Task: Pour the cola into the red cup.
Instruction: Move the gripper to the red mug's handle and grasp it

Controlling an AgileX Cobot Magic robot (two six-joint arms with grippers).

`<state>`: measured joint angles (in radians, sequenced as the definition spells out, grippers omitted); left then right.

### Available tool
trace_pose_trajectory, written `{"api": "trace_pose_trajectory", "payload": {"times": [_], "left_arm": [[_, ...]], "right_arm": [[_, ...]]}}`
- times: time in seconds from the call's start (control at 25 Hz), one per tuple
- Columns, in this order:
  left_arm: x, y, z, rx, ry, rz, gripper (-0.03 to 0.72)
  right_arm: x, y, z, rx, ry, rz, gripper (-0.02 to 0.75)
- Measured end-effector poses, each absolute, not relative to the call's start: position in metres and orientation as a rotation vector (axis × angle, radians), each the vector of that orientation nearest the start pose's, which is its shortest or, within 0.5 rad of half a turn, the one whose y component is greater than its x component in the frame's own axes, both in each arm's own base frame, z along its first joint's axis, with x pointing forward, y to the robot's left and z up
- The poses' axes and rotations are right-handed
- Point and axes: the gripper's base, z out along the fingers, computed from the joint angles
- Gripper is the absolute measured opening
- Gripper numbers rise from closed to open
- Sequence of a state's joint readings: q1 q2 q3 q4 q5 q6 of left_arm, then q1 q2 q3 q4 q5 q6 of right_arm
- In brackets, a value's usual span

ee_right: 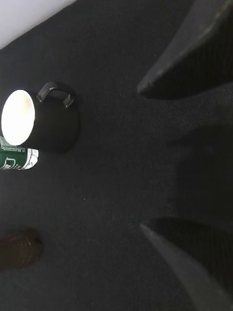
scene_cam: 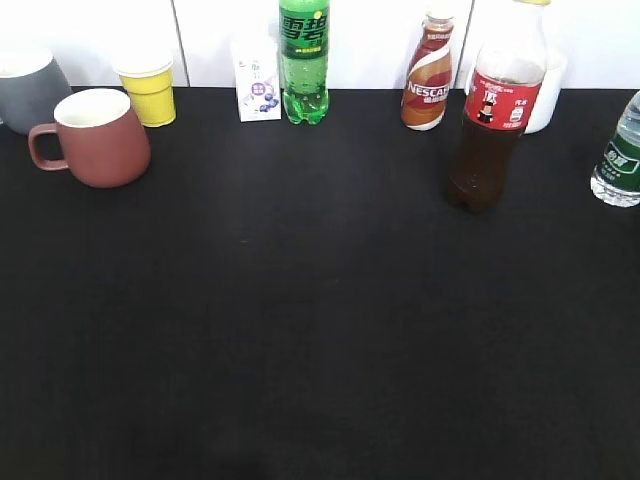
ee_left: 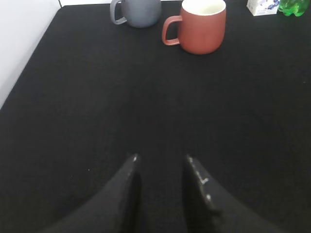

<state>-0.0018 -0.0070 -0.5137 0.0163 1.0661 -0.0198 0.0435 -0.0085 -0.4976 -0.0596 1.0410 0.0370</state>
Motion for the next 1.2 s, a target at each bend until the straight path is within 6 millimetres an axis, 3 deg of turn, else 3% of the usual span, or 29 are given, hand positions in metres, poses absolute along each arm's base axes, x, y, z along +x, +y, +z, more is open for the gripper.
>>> {"api": "trace_pose_trajectory", "payload": {"times": [0.32, 0.4, 0.44, 0.56, 0.68, 0.72, 0.76, 0.84, 0.88, 0.92, 0.96, 1.0, 1.04, 1.2], "left_arm": [[-0.008, 0.001, 0.281, -0.019, 2.028, 0.006, 0.228], [-0.007, 0.001, 0.286, -0.019, 2.003, 0.005, 0.238], [-0.001, 0.001, 0.304, 0.014, 1.879, 0.026, 0.276], [0.041, 0.001, 0.334, 0.056, 1.716, 0.056, 0.434], [0.109, 0.000, 0.355, 0.049, 1.537, 0.048, 0.452], [0.121, 0.000, 0.355, 0.050, 1.523, 0.048, 0.451], [0.155, -0.002, 0.347, 0.018, 1.529, 0.000, 0.447], [0.193, -0.010, 0.318, -0.017, 1.578, -0.070, 0.445], [0.202, -0.018, 0.298, 0.001, 1.605, -0.096, 0.445], [0.206, -0.021, 0.291, 0.007, 1.605, -0.105, 0.445], [0.217, -0.030, 0.263, -0.001, 1.643, -0.128, 0.445], [0.221, -0.032, 0.254, 0.000, 1.664, -0.127, 0.443], [0.235, -0.033, 0.231, -0.001, 1.731, -0.108, 0.442], [0.257, -0.034, 0.195, -0.004, 1.747, -0.062, 0.441]], "right_arm": [[-0.005, -0.005, 0.278, -0.004, 2.017, -0.020, 0.573], [-0.005, -0.005, 0.278, -0.004, 2.017, -0.020, 0.573], [-0.005, -0.005, 0.278, -0.004, 2.017, -0.020, 0.573], [-0.005, -0.005, 0.278, -0.004, 2.017, -0.020, 0.573], [-0.005, -0.005, 0.278, -0.004, 2.017, -0.020, 0.573], [-0.005, -0.005, 0.278, -0.004, 2.017, -0.020, 0.573], [-0.005, -0.005, 0.278, -0.004, 2.017, -0.020, 0.573], [-0.005, -0.005, 0.278, -0.004, 2.017, -0.020, 0.573], [-0.005, -0.005, 0.278, -0.004, 2.017, -0.020, 0.573], [-0.005, -0.005, 0.278, -0.004, 2.017, -0.020, 0.573], [-0.005, -0.005, 0.278, -0.004, 2.017, -0.020, 0.573], [-0.005, -0.005, 0.278, -0.004, 2.017, -0.020, 0.573], [-0.005, -0.005, 0.278, -0.004, 2.017, -0.020, 0.573], [-0.005, -0.005, 0.278, -0.004, 2.017, -0.020, 0.573]]}}
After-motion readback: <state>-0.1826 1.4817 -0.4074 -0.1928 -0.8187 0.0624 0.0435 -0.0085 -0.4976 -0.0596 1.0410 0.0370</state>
